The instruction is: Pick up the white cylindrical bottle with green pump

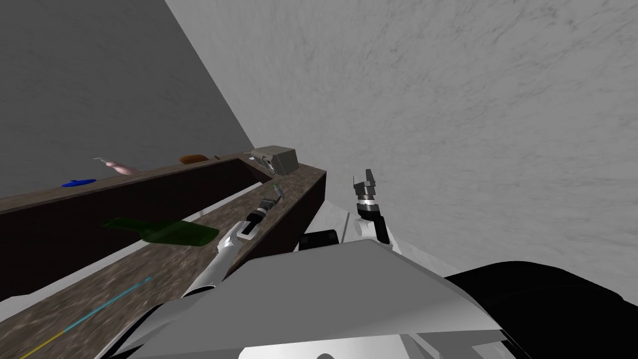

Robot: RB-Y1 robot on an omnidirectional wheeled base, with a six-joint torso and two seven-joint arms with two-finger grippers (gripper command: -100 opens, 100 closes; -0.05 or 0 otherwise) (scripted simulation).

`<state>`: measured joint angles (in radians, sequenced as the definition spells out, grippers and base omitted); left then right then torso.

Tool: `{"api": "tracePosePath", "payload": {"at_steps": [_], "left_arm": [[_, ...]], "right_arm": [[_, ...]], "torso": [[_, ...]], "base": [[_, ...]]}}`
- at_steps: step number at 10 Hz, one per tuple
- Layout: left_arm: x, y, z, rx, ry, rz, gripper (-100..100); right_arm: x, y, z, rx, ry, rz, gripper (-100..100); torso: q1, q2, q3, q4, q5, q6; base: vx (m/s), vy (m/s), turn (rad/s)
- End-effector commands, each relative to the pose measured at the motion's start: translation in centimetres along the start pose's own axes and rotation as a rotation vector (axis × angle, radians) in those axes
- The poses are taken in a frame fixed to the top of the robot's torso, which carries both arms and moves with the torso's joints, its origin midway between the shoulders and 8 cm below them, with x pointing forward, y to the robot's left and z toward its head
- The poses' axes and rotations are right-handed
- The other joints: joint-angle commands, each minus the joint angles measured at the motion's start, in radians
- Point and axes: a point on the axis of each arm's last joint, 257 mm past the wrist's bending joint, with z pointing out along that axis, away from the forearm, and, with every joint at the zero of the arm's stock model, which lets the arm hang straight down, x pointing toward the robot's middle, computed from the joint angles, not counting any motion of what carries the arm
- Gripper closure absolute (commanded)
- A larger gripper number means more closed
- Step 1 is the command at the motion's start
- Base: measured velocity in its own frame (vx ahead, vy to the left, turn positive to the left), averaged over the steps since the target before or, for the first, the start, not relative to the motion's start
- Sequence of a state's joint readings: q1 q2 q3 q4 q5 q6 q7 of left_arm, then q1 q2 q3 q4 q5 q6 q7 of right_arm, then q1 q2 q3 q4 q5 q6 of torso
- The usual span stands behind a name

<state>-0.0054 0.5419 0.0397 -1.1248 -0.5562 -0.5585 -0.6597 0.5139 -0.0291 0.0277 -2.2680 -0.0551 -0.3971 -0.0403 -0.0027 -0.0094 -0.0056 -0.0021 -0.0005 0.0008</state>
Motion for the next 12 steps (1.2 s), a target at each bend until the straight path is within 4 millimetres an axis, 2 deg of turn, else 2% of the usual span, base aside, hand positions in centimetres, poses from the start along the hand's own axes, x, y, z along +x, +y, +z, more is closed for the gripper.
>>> {"api": "tracePosePath", "payload": {"at_steps": [1, 3, 4, 5, 6, 7, 11, 12], "left_arm": [[-0.9, -0.9, -0.2, 0.023, -0.025, 0.011, -100], [-1.8, -2.5, -0.3, 0.055, -0.056, 0.015, -100], [-1.6, -2.0, -0.3, 0.043, -0.046, 0.014, -100], [-1.7, -2.1, -0.2, 0.046, -0.048, 0.015, 0], [-1.7, -2.1, -0.2, 0.045, -0.048, 0.015, -100], [-1.7, -2.1, -0.2, 0.045, -0.048, 0.015, 100], [-1.7, -2.1, -0.2, 0.045, -0.048, 0.015, 100], [-1.7, -2.1, -0.2, 0.045, -0.048, 0.015, 0]], "right_arm": [[0.0, 0.0, 0.0, 0.0, 0.0, 0.0, 0], [0.0, 0.0, 0.0, 0.0, 0.0, 0.0, 0], [0.0, 0.0, 0.0, 0.0, 0.0, 0.0, 0], [0.0, 0.0, 0.0, 0.0, 0.0, 0.0, 0], [0.0, 0.0, 0.0, 0.0, 0.0, 0.0, 0], [0.0, 0.0, 0.0, 0.0, 0.0, 0.0, 0], [0.0, 0.0, 0.0, 0.0, 0.0, 0.0, 0], [0.0, 0.0, 0.0, 0.0, 0.0, 0.0, 0]], "torso": [[0.0, 0.0, 0.0, 0.0, 0.0, 0.0], [0.001, 0.001, 0.001, 0.0, 0.0, 0.0], [-0.002, 0.003, 0.002, 0.001, 0.0, 0.0], [-0.001, 0.005, 0.003, 0.001, 0.0, 0.0], [0.001, 0.007, 0.004, 0.001, 0.0, 0.0], [0.001, 0.007, 0.004, 0.002, 0.0, 0.0], [0.001, 0.008, 0.004, 0.002, 0.0, 0.0], [0.001, 0.008, 0.004, 0.002, 0.0, 0.0]], "base": [[0.094, 0.008, 0.084], [0.074, -0.024, 0.111], [0.022, -0.027, 0.032], [0.0, 0.0, 0.0], [0.0, 0.0, 0.0], [0.0, 0.0, 0.0], [0.0, 0.0, 0.0], [0.0, 0.0, 0.0]]}}
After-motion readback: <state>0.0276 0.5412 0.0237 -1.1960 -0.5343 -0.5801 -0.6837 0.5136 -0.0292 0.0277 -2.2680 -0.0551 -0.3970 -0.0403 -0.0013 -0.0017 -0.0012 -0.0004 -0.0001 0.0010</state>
